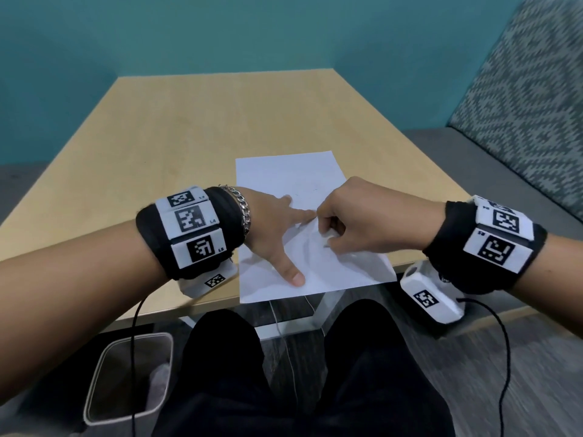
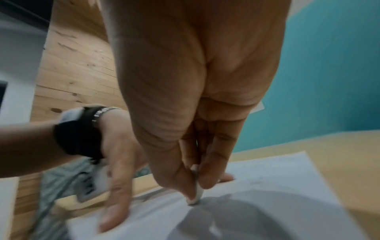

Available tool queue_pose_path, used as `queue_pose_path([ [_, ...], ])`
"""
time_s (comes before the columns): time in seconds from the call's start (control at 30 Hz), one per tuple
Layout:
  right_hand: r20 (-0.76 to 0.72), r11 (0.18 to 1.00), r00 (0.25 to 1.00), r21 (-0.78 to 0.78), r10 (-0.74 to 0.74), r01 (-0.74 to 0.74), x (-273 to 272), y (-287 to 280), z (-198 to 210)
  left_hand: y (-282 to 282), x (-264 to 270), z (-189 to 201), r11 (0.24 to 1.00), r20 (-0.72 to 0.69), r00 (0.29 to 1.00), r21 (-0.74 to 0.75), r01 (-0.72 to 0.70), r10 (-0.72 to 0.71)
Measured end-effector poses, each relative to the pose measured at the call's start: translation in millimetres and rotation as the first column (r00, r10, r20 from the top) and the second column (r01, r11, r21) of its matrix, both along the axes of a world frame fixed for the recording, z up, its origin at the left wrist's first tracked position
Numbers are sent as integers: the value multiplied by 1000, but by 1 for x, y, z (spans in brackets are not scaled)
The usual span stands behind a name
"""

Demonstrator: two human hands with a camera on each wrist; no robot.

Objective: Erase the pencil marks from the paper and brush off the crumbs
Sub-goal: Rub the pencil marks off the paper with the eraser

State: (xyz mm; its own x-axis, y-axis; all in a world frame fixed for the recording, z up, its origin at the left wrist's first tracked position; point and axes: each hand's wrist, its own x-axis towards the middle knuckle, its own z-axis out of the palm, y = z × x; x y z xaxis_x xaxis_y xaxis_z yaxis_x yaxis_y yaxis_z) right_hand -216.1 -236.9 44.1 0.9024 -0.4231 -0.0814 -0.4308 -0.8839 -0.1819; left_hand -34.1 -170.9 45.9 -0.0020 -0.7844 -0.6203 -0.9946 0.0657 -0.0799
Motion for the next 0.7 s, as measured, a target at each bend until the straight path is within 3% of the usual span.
queue_pose_path([
  [0.1,-36,997,997,49,64,-63,2,10,1,1,0,1,1000,2,1000,7,2,-2],
  [0.27,1,999,1000,-37,-11,12,4,-8,1,2,1,-3,1000,37,999,3,-2,2],
  [0.4,-42,997,996,37,75,-73,6,7,4,2,1,-1,1000,11,1000,1,6,-6],
  [0.57,6,998,1000,-55,-9,9,7,-10,1,3,-2,-2,1000,53,999,-5,4,-4],
  [0.7,-54,998,997,28,59,-57,0,-2,2,2,-1,-1,1000,44,999,-3,5,-5],
])
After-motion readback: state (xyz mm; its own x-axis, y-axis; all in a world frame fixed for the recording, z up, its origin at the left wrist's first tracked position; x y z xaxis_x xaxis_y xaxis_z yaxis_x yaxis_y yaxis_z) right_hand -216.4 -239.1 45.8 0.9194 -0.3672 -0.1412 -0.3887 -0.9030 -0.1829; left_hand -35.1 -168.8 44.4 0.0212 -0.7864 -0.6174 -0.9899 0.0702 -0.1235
